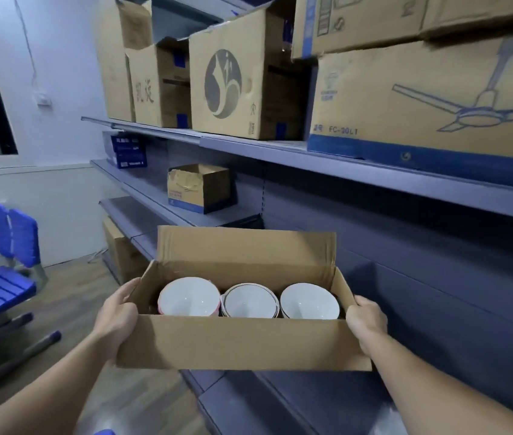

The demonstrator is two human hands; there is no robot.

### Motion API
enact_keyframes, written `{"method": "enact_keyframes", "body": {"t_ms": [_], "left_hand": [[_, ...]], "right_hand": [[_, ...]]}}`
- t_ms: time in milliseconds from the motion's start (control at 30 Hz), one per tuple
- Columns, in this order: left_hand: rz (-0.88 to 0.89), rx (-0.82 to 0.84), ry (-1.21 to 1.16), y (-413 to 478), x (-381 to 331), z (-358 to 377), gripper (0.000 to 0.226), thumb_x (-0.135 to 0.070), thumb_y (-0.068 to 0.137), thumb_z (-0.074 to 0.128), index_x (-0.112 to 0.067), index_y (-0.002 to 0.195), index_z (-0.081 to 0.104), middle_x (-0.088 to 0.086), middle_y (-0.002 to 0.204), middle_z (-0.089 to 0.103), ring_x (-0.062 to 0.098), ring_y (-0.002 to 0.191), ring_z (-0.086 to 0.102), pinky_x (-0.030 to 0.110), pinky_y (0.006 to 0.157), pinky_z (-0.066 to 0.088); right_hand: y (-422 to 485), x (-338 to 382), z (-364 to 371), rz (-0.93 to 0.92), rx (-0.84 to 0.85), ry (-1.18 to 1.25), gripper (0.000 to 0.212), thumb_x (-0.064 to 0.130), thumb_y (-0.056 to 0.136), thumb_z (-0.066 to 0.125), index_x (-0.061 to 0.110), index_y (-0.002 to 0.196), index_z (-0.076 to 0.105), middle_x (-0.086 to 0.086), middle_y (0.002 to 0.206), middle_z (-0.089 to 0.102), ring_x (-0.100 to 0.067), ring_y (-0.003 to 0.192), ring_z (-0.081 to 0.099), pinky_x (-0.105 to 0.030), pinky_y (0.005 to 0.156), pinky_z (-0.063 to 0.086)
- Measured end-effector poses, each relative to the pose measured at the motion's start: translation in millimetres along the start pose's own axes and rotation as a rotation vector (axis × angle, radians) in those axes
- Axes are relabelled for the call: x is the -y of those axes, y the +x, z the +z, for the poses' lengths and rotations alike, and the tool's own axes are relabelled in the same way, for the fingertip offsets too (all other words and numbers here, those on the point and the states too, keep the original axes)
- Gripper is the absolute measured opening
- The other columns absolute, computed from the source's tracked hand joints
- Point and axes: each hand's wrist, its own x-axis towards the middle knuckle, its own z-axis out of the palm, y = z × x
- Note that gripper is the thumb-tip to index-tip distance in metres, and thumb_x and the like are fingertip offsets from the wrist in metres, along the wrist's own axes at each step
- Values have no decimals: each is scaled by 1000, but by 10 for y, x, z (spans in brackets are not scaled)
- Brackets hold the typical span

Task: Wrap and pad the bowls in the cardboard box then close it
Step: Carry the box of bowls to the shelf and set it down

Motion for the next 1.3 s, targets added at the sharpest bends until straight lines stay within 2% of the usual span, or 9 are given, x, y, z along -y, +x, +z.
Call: {"method": "enact_keyframes", "body": {"t_ms": [133, 233, 400, 467, 733, 833, 1000, 1167, 1300], "left_hand": [[39, 114, 18, 174, -235, 489, 74, -5, 69, 36, -42, 131, 54, -2, 124, 63, 29, 111, 60, 49, 97, 51], [48, 191, 32, 314, -317, 822, 71, -4, 72, 37, -43, 128, 55, 0, 124, 62, 29, 113, 58, 52, 99, 49], [112, 313, 57, 496, -502, 1334, 67, -3, 77, 35, -46, 125, 57, -2, 126, 60, 29, 115, 54, 50, 99, 48], [122, 354, 58, 541, -584, 1540, 63, 0, 84, 35, -42, 124, 58, -2, 122, 59, 29, 113, 54, 47, 98, 48], [145, 566, 86, 784, -790, 2133, 58, -10, 88, 37, -50, 127, 56, -6, 122, 62, 27, 107, 59, 49, 96, 51], [151, 595, 85, 798, -813, 2320, 57, -7, 91, 37, -45, 130, 55, -2, 122, 60, 29, 106, 59, 47, 94, 52], [167, 629, 45, 736, -774, 2594, 33, -24, 98, 46, -52, 110, 59, -7, 108, 64, 24, 96, 62, 44, 86, 54], [162, 615, 78, 833, -784, 2736, 36, -33, 96, 48, -50, 127, 56, -8, 126, 62, 24, 108, 59, 45, 95, 51], [150, 616, 82, 860, -829, 2786, 41, -23, 98, 43, -46, 131, 54, -6, 125, 60, 26, 109, 58, 47, 95, 51]], "right_hand": [[198, -147, -276, 63, -60, 16, 51, 2, 92, 38, 13, 139, 53, -10, 138, 54, -32, 118, 51, -38, 101, 43], [302, -260, -448, 109, -120, 16, 52, 5, 92, 39, 16, 141, 51, -9, 142, 51, -33, 128, 47, -39, 107, 41], [352, -479, -674, 170, -230, 4, 41, 3, 92, 38, 11, 122, 64, -13, 123, 62, -34, 108, 54, -34, 92, 46], [330, -531, -747, 198, -284, 23, 42, 2, 92, 38, 10, 127, 62, -14, 124, 62, -33, 104, 54, -35, 92, 46], [203, -742, -851, 317, -476, 31, 52, 4, 92, 39, 14, 143, 48, -11, 147, 46, -34, 132, 44, -41, 110, 38], [164, -858, -868, 357, -484, 29, 50, 6, 92, 38, 16, 139, 53, -11, 142, 52, -35, 126, 49, -38, 105, 42], [287, -1019, -947, 360, -484, 13, 47, 10, 91, 39, 16, 134, 57, -10, 136, 58, -35, 122, 52, -42, 103, 44], [373, -1077, -995, 376, -486, 45, 50, 5, 89, 38, 16, 134, 58, -11, 131, 60, -35, 118, 54, -39, 99, 46], [493, -1098, -996, 363, -476, 62, 49, 6, 88, 37, 17, 130, 61, -10, 124, 63, -34, 111, 56, -39, 94, 47]]}}
